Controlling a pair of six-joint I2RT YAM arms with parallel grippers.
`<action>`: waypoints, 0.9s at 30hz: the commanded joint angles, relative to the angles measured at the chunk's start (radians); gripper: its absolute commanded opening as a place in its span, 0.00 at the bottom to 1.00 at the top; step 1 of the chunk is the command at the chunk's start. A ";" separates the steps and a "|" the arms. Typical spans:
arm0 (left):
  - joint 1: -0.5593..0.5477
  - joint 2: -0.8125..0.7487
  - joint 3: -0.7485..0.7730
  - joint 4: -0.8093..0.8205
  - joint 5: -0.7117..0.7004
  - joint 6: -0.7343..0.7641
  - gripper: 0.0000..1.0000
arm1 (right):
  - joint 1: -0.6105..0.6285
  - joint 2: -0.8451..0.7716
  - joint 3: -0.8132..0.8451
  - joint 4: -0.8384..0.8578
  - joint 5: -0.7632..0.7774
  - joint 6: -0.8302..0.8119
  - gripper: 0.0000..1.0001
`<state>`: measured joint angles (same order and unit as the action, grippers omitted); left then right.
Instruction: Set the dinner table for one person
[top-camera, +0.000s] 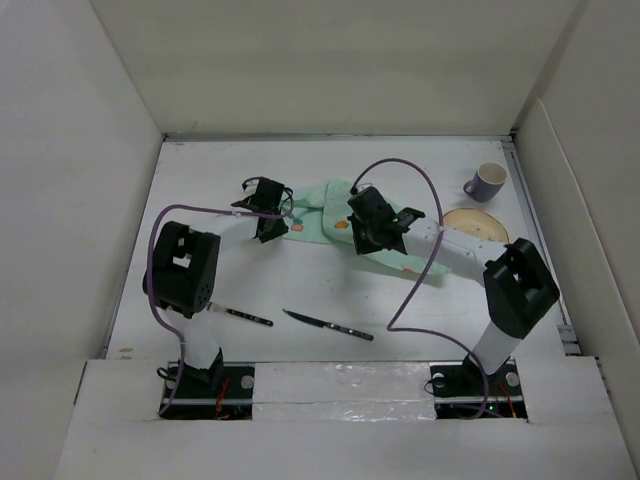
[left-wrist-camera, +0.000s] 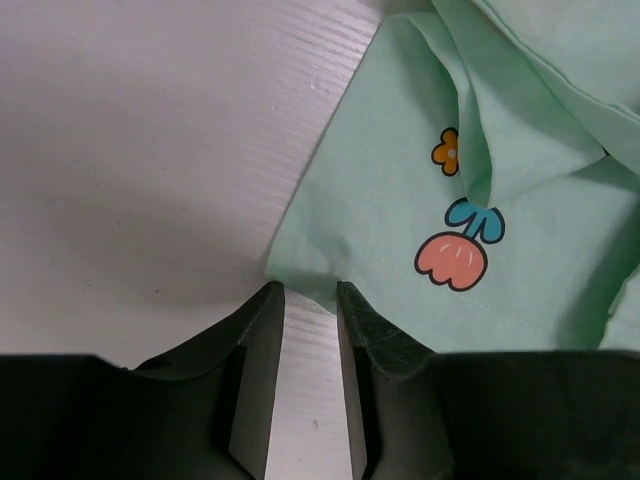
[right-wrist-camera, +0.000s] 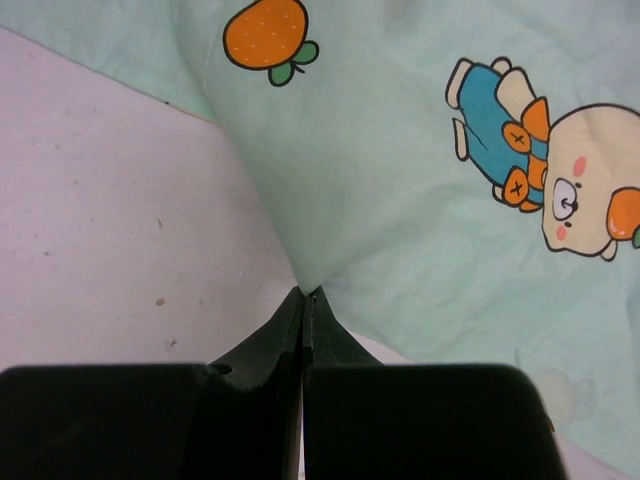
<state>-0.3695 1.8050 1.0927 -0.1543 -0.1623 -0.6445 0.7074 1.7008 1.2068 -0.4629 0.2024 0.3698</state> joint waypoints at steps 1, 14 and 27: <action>0.000 0.034 0.019 -0.034 -0.059 0.000 0.25 | 0.007 -0.059 -0.007 0.026 -0.023 -0.009 0.00; 0.041 -0.039 -0.029 -0.014 -0.230 0.035 0.00 | -0.054 -0.159 0.072 -0.014 -0.069 -0.063 0.00; 0.053 -0.190 -0.097 -0.036 -0.145 0.045 0.00 | -0.483 0.172 0.407 0.006 -0.150 0.105 0.00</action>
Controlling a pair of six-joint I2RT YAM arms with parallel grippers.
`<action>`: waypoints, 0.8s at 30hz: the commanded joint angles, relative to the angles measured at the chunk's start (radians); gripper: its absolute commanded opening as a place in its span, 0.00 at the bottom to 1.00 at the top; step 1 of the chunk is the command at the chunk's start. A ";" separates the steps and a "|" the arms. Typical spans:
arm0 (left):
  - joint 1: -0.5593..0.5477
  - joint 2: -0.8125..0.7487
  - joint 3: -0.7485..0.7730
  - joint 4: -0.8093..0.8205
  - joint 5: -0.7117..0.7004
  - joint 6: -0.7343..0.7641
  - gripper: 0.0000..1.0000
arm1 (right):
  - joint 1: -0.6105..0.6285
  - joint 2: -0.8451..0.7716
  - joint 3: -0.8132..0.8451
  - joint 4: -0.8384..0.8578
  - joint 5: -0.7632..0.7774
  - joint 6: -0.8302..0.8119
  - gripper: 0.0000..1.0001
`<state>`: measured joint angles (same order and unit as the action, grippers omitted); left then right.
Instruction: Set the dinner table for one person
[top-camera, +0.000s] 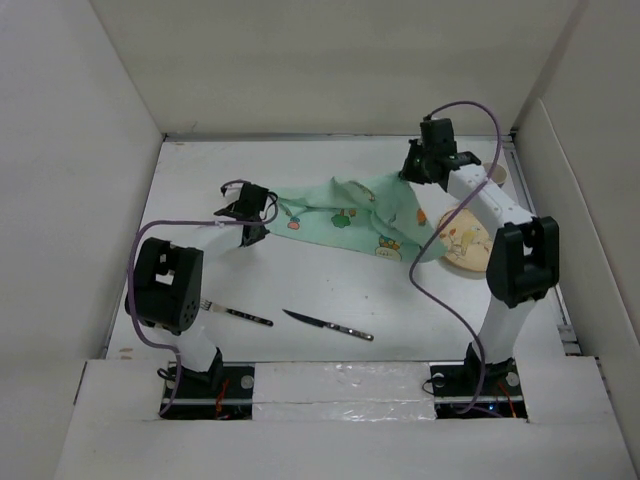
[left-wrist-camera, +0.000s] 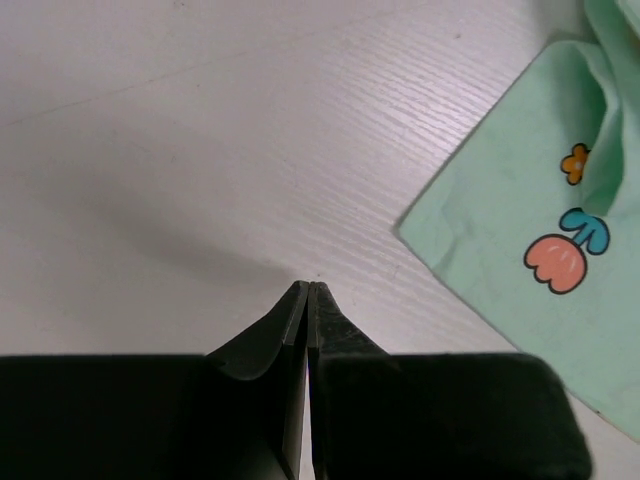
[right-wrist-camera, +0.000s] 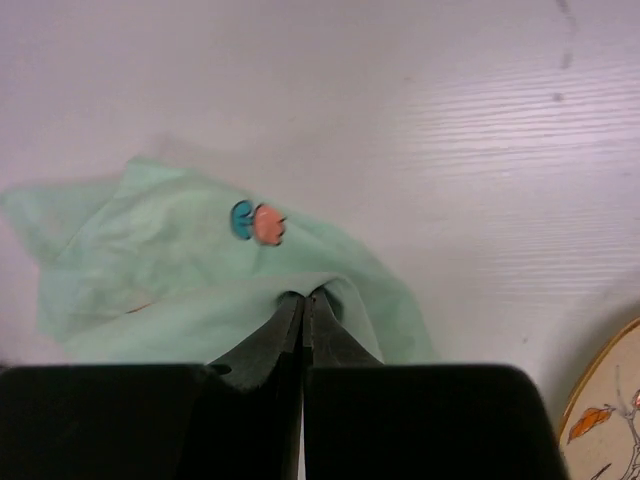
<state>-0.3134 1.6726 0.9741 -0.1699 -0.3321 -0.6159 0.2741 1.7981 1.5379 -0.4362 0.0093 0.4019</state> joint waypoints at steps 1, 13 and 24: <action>-0.003 -0.060 0.026 -0.013 0.042 0.030 0.00 | -0.077 0.096 0.117 -0.038 0.056 0.092 0.05; -0.003 0.078 0.129 -0.013 0.151 0.047 0.56 | -0.059 -0.106 -0.023 -0.070 0.176 0.075 0.64; -0.052 0.246 0.250 -0.065 0.090 0.070 0.48 | 0.108 -0.489 -0.427 0.031 0.075 0.106 0.63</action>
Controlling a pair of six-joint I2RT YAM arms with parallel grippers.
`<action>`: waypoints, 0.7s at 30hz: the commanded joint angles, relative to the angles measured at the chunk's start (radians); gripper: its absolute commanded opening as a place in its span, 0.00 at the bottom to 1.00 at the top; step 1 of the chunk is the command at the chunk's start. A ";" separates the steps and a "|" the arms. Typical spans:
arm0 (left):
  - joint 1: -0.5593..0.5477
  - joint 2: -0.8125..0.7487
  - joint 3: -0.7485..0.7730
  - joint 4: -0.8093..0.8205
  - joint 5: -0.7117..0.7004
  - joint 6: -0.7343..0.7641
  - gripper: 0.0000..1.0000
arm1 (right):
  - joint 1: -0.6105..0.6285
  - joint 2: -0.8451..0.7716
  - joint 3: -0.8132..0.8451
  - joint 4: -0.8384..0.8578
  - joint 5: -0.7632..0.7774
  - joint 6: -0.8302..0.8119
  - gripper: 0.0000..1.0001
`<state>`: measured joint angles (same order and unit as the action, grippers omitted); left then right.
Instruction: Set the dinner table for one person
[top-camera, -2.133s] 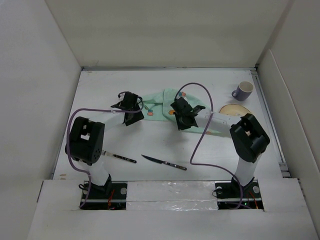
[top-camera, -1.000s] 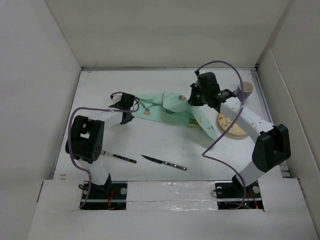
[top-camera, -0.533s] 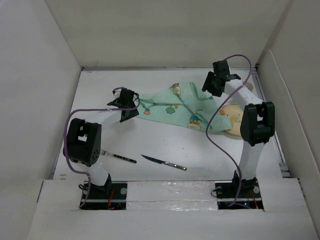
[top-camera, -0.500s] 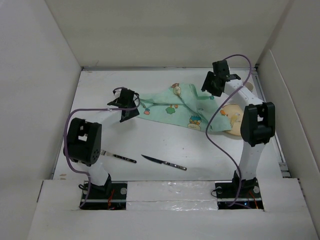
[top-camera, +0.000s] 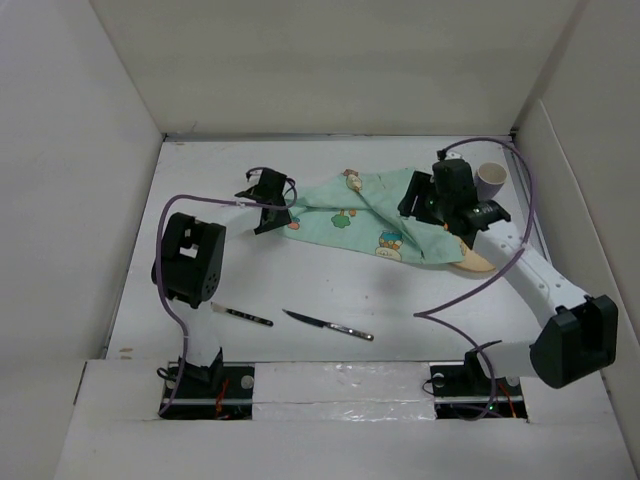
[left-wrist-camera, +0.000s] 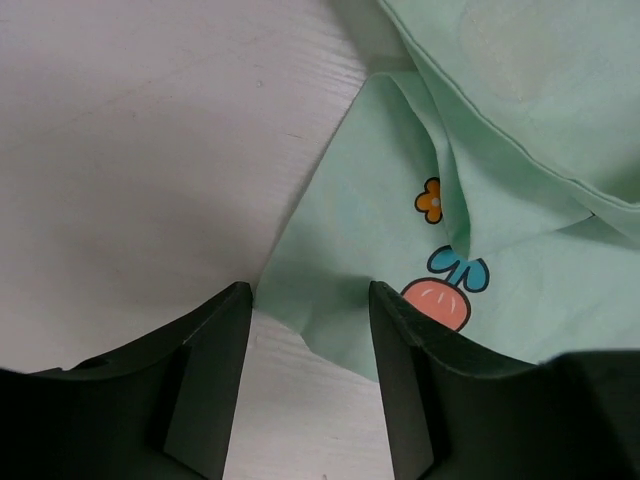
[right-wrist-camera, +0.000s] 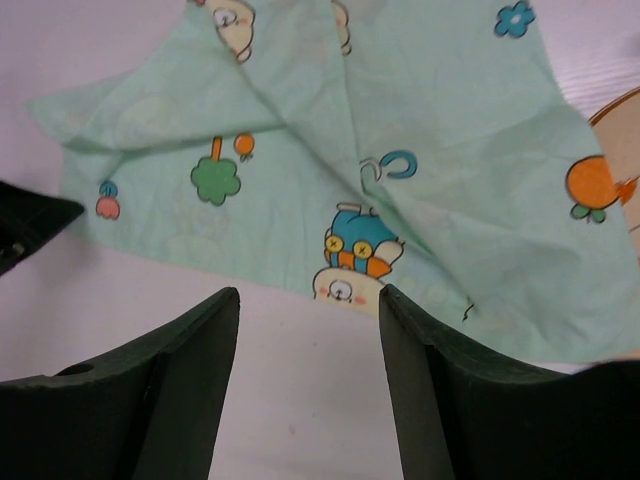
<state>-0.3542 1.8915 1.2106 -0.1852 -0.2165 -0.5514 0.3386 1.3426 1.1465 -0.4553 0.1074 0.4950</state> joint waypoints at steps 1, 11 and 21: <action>-0.011 0.032 0.017 -0.048 -0.038 0.010 0.46 | 0.043 -0.052 -0.036 0.041 -0.020 0.013 0.63; -0.011 0.054 0.040 -0.120 -0.096 0.042 0.00 | 0.066 -0.122 0.012 -0.002 -0.008 -0.009 0.63; 0.037 -0.215 -0.181 -0.105 -0.129 0.030 0.00 | -0.041 -0.217 -0.270 -0.053 -0.046 0.086 0.64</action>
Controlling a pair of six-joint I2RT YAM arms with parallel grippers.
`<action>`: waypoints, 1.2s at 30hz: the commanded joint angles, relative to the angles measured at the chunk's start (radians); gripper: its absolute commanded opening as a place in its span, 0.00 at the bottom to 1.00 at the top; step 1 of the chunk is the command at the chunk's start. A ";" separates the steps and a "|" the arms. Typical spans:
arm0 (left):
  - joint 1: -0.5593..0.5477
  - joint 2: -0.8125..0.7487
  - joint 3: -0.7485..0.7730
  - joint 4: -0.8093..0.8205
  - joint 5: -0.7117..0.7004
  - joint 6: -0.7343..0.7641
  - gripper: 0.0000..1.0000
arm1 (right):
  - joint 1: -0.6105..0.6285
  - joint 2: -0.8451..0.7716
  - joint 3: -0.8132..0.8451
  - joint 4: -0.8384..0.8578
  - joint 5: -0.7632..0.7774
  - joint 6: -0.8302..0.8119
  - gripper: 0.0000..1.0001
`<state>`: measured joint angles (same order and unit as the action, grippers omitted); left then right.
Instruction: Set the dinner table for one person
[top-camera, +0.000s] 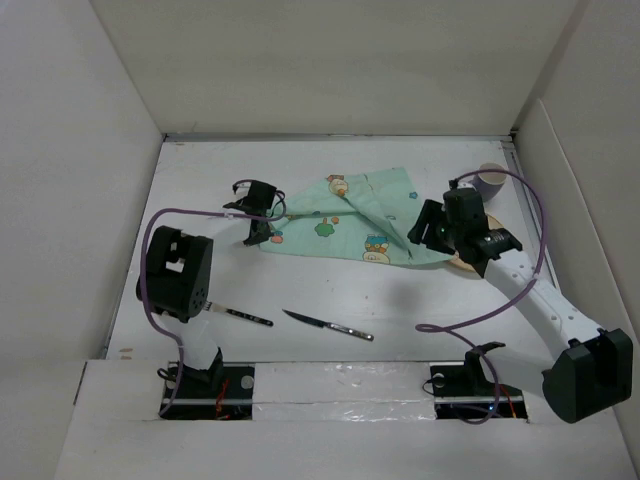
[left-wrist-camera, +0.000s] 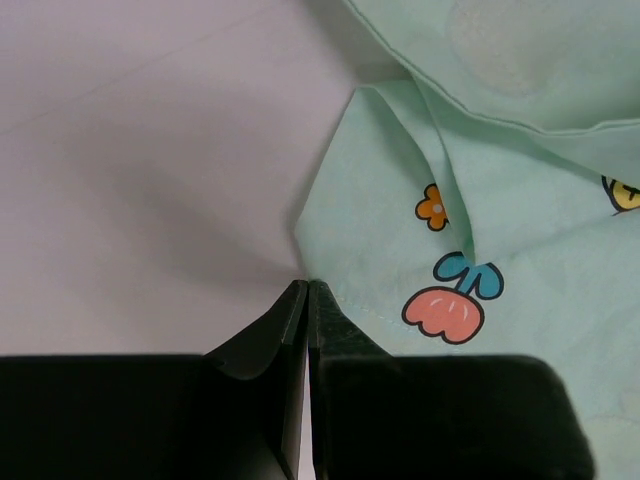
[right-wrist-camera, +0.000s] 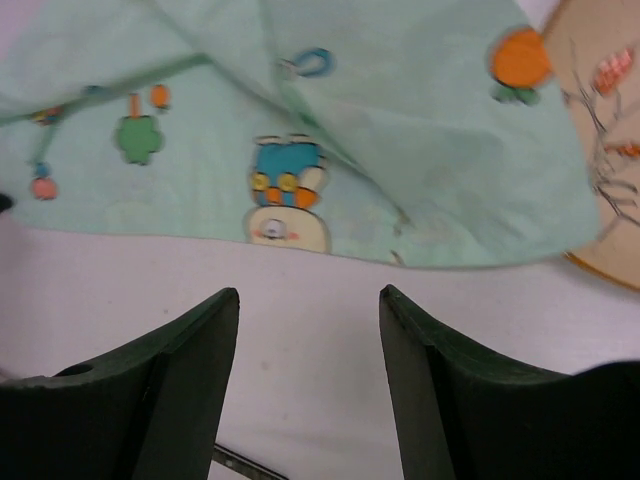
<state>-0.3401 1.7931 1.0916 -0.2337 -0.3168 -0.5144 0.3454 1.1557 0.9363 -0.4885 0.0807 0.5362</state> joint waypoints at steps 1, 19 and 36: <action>0.023 -0.129 -0.088 -0.058 -0.030 -0.009 0.00 | -0.086 -0.040 -0.101 -0.013 -0.027 0.060 0.64; 0.023 -0.184 -0.145 -0.056 -0.062 0.031 0.00 | -0.237 0.180 -0.275 0.297 -0.119 0.292 0.63; 0.023 -0.313 0.256 -0.229 -0.010 0.073 0.00 | -0.099 0.040 0.060 0.121 0.099 0.184 0.00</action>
<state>-0.3149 1.6131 1.1233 -0.4164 -0.3267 -0.4694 0.1989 1.3544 0.8116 -0.2970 0.0780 0.8116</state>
